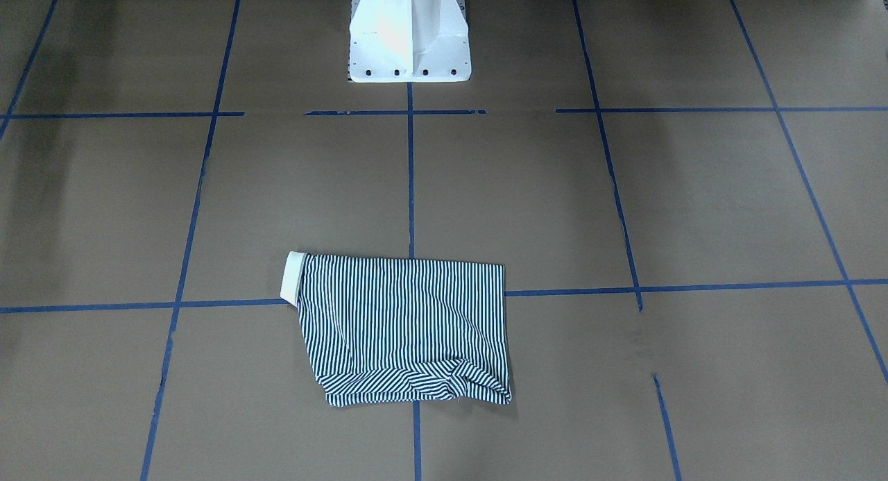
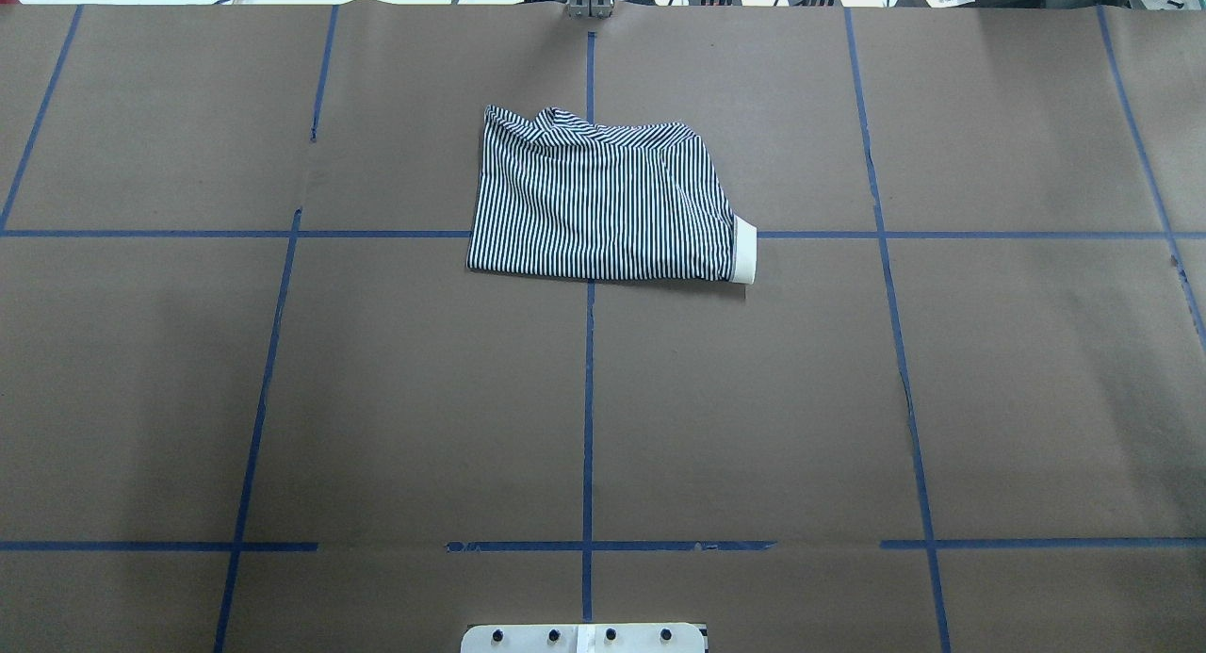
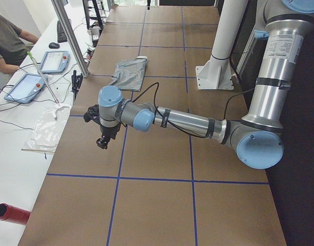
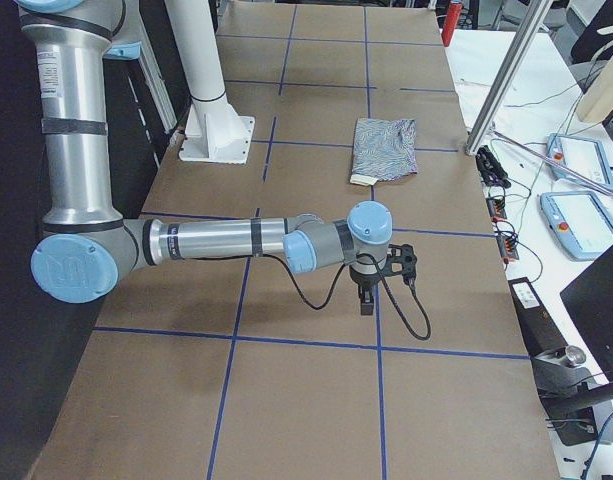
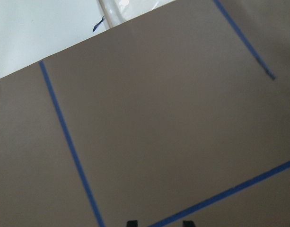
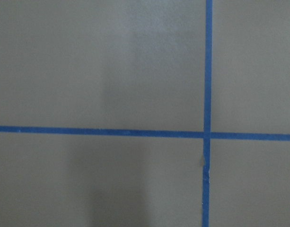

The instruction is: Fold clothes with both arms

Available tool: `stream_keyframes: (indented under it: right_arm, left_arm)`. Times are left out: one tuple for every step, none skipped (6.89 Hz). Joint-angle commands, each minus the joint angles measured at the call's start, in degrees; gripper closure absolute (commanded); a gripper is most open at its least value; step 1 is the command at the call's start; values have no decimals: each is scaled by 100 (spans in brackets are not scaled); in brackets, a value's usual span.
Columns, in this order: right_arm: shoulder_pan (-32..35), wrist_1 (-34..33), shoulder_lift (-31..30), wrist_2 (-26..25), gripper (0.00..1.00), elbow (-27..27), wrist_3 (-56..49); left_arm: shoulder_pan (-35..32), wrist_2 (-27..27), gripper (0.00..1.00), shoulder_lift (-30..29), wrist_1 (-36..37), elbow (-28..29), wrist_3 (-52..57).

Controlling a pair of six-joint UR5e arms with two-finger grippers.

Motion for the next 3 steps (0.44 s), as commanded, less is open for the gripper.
stream_keyframes:
  right_arm:
    - [240,-1280,200,-54,0,341,-751]
    - [179,-1328,227,-332,0,333,-908]
    - [170,-1345,219,-405,0,350,-919]
  left_arm:
    - [-89,-495,0,262,136,-39,1]
    - [-142,-419,0,358,136,-47,-522]
    - [-221,-435,0,568,188,-143,-763]
